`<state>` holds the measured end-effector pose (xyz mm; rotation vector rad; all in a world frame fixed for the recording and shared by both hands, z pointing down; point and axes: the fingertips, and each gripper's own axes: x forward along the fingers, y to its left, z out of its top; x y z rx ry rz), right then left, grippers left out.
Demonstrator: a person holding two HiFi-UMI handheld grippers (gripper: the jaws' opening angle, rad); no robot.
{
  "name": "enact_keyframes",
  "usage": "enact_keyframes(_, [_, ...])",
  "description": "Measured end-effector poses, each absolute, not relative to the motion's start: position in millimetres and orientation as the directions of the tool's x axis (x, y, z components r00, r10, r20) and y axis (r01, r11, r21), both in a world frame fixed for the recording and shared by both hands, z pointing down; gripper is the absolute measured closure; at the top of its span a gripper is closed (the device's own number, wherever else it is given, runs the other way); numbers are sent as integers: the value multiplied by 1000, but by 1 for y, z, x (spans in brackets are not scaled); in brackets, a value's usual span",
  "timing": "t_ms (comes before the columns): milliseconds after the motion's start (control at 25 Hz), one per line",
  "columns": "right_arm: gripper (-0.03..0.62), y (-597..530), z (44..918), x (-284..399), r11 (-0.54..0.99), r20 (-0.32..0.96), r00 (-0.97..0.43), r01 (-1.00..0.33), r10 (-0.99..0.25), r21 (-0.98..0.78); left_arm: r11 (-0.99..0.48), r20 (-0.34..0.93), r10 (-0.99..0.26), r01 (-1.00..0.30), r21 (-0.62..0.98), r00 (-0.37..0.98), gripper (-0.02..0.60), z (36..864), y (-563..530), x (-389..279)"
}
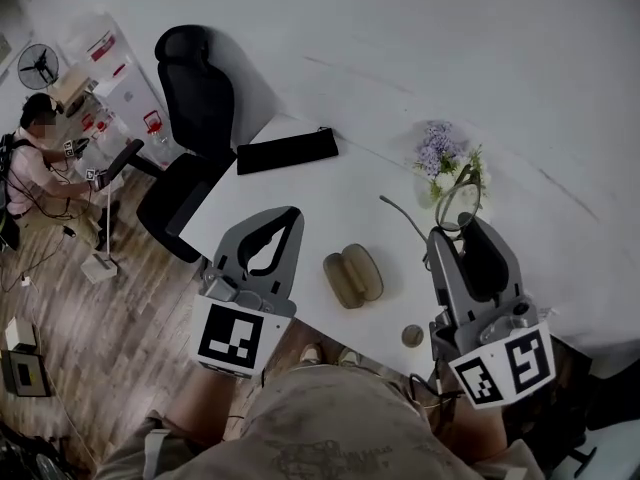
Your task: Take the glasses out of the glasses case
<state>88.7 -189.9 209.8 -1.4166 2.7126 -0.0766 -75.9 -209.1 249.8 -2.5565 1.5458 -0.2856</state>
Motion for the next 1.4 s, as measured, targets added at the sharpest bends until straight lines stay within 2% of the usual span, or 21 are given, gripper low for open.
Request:
enact_keyframes(400, [419,-170,249,99,559,34,-562,-826,-826,-74,-485,166,-873,-853,-194,459,566,279,-186,-72])
enact_keyframes(480, [540,-167,257,102,550,39,-555,-830,-831,-94,-485,187,-872,-849,-211,452,566,289,-185,-72])
enact_keyframes(880, [549,-189,356,98,551,204,-561,-827,-802,-106,-514,286,-840,-844,-152,461,566,338,-186,-65])
enact_keyframes(1400, [549,-187,349,94,569,200,-574,-817,-794,-88,-523,315,-830,-838,-154,460,566,348,-190,-63])
